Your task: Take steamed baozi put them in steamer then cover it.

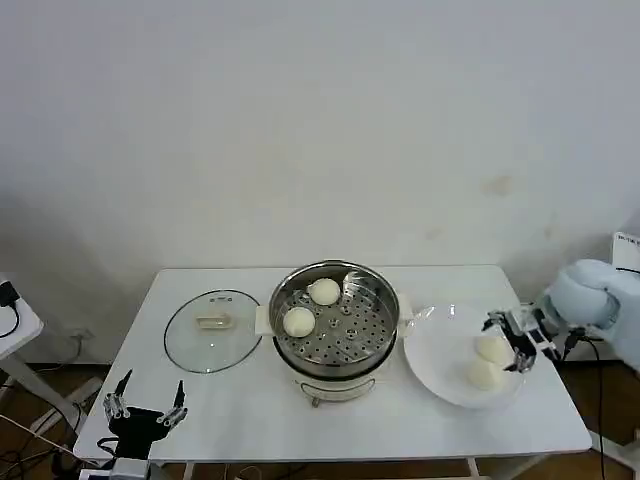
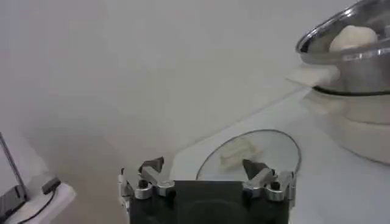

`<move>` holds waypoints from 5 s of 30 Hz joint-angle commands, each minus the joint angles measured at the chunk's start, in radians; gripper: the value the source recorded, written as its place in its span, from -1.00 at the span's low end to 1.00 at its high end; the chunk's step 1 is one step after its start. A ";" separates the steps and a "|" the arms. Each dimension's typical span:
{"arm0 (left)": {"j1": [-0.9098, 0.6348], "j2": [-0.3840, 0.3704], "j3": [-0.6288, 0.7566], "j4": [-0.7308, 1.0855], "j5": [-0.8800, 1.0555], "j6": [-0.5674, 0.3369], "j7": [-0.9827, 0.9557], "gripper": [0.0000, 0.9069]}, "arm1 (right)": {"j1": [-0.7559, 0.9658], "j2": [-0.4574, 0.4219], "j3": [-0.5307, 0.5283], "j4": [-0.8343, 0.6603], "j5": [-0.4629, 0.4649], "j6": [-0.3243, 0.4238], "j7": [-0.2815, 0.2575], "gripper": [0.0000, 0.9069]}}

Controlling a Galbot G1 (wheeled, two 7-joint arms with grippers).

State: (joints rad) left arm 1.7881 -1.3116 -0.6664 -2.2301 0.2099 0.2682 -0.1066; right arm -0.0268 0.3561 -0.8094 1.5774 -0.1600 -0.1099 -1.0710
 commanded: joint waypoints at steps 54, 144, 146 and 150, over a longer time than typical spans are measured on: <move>0.000 -0.012 -0.002 0.013 0.008 0.002 0.001 1.00 | -0.138 0.144 0.106 -0.183 -0.043 -0.031 0.027 0.33; 0.028 -0.040 -0.083 -0.015 -0.001 0.006 -0.001 1.00 | 0.502 0.656 -0.451 0.033 0.103 0.103 -0.008 1.00; 0.026 -0.040 -0.081 -0.014 -0.001 0.006 0.000 1.00 | 0.509 0.644 -0.436 0.031 0.108 0.097 -0.003 1.00; 0.021 -0.034 -0.077 -0.011 -0.002 0.007 0.000 1.00 | 0.534 0.600 -0.382 0.017 0.132 0.075 0.005 1.00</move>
State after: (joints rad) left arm 1.8090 -1.3470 -0.7441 -2.2423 0.2084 0.2745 -0.1068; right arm 0.4912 0.9876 -1.2322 1.5980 -0.0423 -0.0259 -1.0705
